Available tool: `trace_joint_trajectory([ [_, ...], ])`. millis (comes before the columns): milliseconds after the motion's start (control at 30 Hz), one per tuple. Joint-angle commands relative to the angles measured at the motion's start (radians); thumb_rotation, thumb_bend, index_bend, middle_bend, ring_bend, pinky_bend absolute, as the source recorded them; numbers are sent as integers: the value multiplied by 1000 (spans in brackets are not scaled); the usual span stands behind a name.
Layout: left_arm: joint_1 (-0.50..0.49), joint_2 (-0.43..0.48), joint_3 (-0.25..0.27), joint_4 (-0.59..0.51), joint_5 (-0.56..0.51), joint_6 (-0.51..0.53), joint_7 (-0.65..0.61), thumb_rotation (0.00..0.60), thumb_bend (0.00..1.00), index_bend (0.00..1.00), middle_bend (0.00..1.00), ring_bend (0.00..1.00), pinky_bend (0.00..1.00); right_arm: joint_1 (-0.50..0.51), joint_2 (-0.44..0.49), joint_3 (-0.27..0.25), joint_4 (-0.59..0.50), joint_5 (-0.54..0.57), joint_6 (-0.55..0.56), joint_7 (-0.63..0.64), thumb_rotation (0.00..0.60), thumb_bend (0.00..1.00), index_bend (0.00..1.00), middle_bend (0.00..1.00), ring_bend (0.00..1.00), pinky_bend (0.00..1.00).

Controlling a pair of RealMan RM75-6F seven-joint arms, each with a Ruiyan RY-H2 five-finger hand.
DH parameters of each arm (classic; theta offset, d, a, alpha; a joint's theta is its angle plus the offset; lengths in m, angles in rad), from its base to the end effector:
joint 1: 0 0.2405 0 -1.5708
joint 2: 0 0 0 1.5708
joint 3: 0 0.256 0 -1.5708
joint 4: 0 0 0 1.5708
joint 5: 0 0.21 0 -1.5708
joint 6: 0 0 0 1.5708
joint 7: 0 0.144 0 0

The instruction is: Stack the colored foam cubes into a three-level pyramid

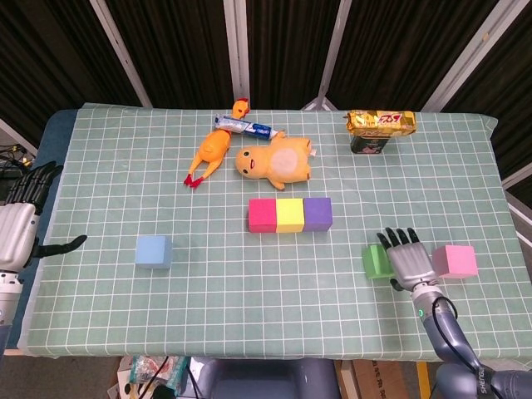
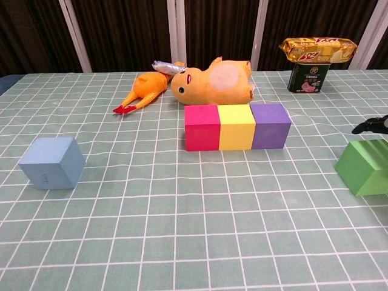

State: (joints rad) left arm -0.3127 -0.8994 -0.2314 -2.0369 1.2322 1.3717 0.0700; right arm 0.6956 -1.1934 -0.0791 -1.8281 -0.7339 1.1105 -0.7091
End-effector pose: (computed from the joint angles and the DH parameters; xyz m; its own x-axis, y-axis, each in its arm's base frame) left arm -0.2025 0.2581 0.2046 0.2057 -0.0630 0.9766 0.9746 -0.0771 -0.2103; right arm -0.2420 -0.2845 0.0688 0.6765 -0.4289 0.5987 -0.7065 -0.1487 0.6919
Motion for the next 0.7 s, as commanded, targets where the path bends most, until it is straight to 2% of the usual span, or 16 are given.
trace_joint_trajectory([
  [33,0,-1,0,1,0,1,0,600,105,0,17,0,0,1,-17,12,17,-3,-8,6,600,301,0,0,0,0],
  [600,-2,-3,-1,7,-7,-4,0,600,105,0,18,0,0,30,-74,73,51,30,-18,-26,600,301,0,1,0,0],
  [700,-1,-3,-1,6,-7,-4,-1,600,105,0,18,0,0,29,-70,72,43,43,-21,-30,600,301,0,70,6,0],
])
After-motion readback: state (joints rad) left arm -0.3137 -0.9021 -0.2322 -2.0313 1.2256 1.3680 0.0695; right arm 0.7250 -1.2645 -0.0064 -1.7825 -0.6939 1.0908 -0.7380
